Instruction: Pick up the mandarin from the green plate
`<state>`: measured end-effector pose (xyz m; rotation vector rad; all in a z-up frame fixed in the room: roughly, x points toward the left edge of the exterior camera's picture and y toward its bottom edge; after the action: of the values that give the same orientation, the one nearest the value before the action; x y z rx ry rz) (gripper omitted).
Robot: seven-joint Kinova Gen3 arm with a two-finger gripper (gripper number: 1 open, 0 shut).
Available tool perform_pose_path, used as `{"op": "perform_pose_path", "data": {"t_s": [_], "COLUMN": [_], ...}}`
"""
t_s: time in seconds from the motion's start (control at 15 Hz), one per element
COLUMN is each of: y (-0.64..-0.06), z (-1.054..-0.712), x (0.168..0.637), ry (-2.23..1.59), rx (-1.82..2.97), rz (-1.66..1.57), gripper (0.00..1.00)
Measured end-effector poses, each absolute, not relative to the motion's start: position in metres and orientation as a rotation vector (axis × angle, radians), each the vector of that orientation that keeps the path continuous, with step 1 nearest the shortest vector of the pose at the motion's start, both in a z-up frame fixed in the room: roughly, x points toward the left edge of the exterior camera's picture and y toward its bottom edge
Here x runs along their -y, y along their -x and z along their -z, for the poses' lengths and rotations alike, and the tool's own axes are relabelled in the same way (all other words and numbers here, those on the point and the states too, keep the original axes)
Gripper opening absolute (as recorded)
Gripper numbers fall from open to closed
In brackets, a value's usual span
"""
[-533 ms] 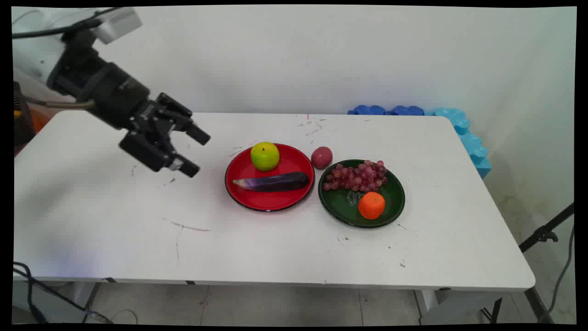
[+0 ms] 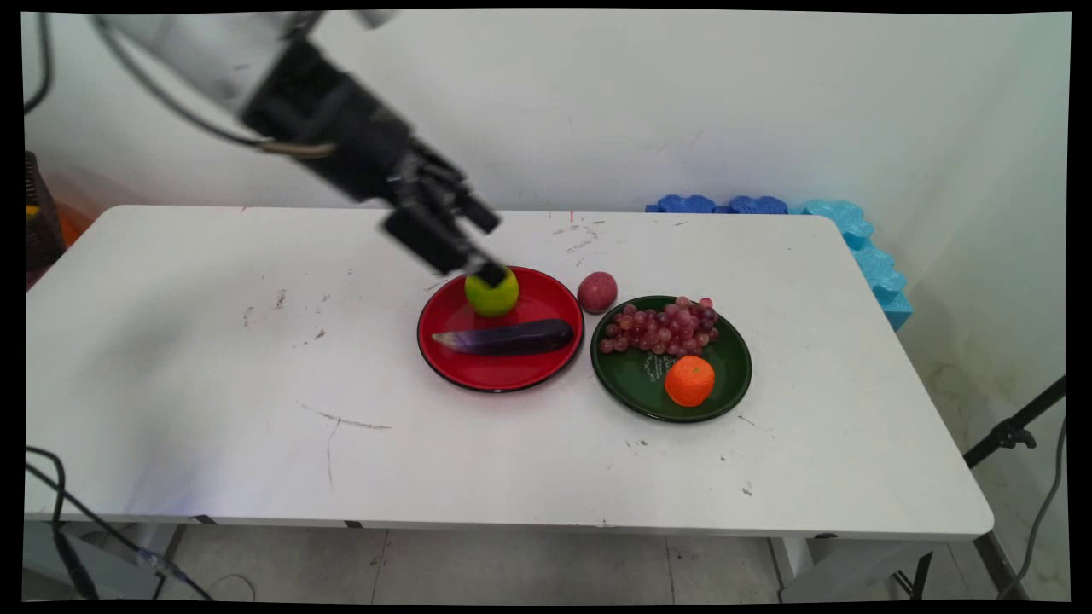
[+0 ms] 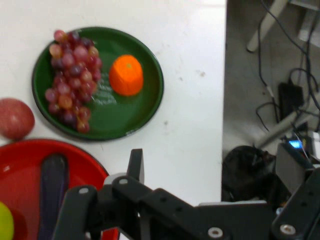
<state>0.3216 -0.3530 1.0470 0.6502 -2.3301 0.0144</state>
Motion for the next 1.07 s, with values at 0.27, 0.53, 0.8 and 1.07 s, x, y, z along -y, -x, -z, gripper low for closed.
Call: {"op": "perform_pose_path", "data": {"t_s": [0.27,0.53,0.8,1.07], "y": [-0.257,-0.203,-0.152,-0.117], "z": [-1.041,-1.021,-0.982,-0.933], "x": [0.383,0.406,0.425,0.438], "ry": [-0.688,-0.714,-0.743,-0.775], "rx": [2.341,2.356,2.409,2.457], "rz": [-0.060,-0.082,-0.084,-0.097], "gripper": [1.00,1.00,1.00,1.00]}}
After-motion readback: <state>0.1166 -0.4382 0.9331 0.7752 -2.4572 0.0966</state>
